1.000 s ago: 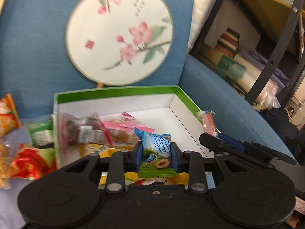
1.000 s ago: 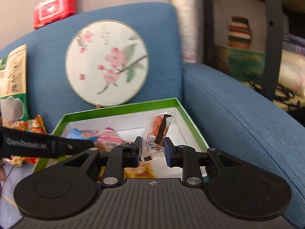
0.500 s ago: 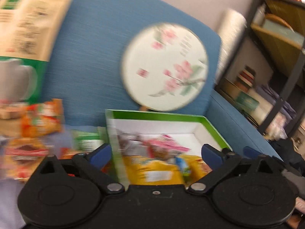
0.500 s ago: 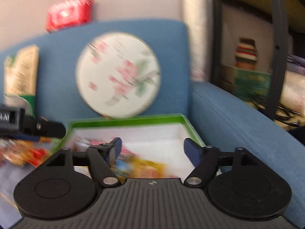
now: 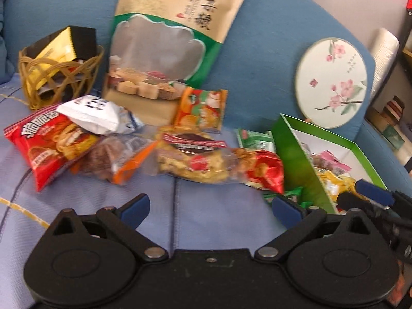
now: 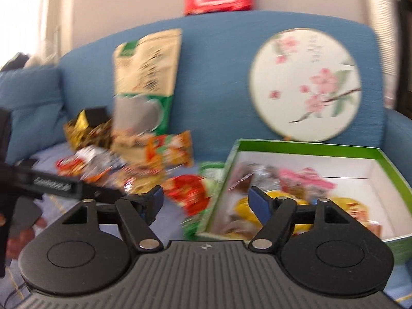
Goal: Organize snacks
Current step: 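Move the left tool to the clear Danco cookie bag, then grasp the clear Danco cookie bag with the left tool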
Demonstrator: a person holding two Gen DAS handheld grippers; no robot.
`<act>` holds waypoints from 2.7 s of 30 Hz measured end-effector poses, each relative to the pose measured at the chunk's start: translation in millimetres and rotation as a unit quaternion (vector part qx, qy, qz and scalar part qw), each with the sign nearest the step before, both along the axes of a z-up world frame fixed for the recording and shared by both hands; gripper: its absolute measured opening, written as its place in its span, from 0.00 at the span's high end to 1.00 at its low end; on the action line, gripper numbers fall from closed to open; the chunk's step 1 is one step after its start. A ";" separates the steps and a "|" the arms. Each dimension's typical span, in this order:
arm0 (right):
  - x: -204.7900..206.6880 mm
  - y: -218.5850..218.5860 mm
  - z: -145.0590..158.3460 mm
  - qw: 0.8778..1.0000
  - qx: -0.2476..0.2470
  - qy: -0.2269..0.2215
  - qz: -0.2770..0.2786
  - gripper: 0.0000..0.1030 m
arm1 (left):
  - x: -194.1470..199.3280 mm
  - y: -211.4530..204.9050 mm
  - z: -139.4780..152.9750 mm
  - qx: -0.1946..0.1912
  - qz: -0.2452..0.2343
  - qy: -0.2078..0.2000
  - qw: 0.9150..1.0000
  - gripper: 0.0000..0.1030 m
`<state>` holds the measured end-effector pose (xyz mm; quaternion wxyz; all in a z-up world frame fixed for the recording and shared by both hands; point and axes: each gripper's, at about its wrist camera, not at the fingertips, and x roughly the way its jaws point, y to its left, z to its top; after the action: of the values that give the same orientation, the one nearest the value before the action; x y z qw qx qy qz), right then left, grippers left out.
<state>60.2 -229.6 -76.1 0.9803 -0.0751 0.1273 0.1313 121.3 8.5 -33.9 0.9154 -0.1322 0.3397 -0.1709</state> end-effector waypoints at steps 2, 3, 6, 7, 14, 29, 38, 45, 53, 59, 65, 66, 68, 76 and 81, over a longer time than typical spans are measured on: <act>1.1 9.2 -5.5 1.000 -0.009 0.006 0.017 0.04 | 3.7 5.2 -1.7 -0.008 0.004 -0.003 1.000 0.00; 2.9 12.6 -7.8 1.000 -0.012 0.009 0.026 0.05 | 7.8 6.2 -1.6 -0.013 0.008 -0.002 1.000 0.00; 4.7 20.2 -13.9 0.999 -0.022 0.010 0.046 0.05 | 23.2 5.8 -1.7 -0.027 0.015 0.008 0.999 0.00; 4.8 21.7 -15.8 0.998 -0.025 0.011 0.052 0.05 | 29.2 5.6 -1.8 -0.034 0.020 0.012 0.999 0.00; 4.1 24.4 -22.1 0.997 -0.038 0.016 0.065 0.05 | 65.8 2.9 -4.3 -0.020 0.099 0.008 0.995 0.00; 4.7 28.3 -26.5 0.993 -0.004 0.051 0.104 0.05 | 29.2 24.1 -17.2 0.000 -0.015 0.026 1.000 0.52; 7.5 41.6 -43.5 0.990 0.007 0.086 0.112 0.04 | -17.5 60.1 -21.1 -0.096 0.009 0.009 0.995 0.00; 30.9 59.8 -38.4 0.991 0.000 0.087 0.104 0.00 | 29.7 61.7 -12.0 -0.078 0.018 0.001 0.997 0.00; 72.8 65.0 -34.2 0.994 -0.013 0.088 0.071 0.00 | 29.5 72.0 -18.1 -0.084 0.017 0.046 0.995 0.00; 57.9 55.0 -42.4 0.973 0.020 0.177 0.149 0.00 | 25.5 75.3 -16.5 -0.089 0.021 0.075 0.993 0.00; 62.1 35.2 -43.1 0.968 0.116 0.196 0.107 0.00 | 22.5 66.1 -15.7 -0.066 0.002 0.077 0.995 0.01; 63.9 34.0 -44.7 0.965 0.128 0.203 0.107 0.00 | 21.9 65.2 -15.4 -0.060 0.002 0.075 0.995 0.02; 65.3 38.4 -48.9 0.964 0.129 0.209 0.105 0.00 | 21.3 64.3 -14.9 -0.052 0.004 0.073 0.996 0.02; 67.2 55.0 -51.4 0.967 0.125 0.192 0.107 0.00 | 22.5 67.7 -9.3 -0.026 0.002 0.066 0.998 0.46; 67.0 63.2 -53.5 0.967 0.127 0.190 0.112 0.47 | 22.6 65.5 -17.1 -0.052 -0.015 0.059 0.997 0.53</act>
<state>127.2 -166.4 -129.6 0.9187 0.0626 0.2841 0.2672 144.0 74.0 -51.1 0.8830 -0.1842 0.3857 -0.1938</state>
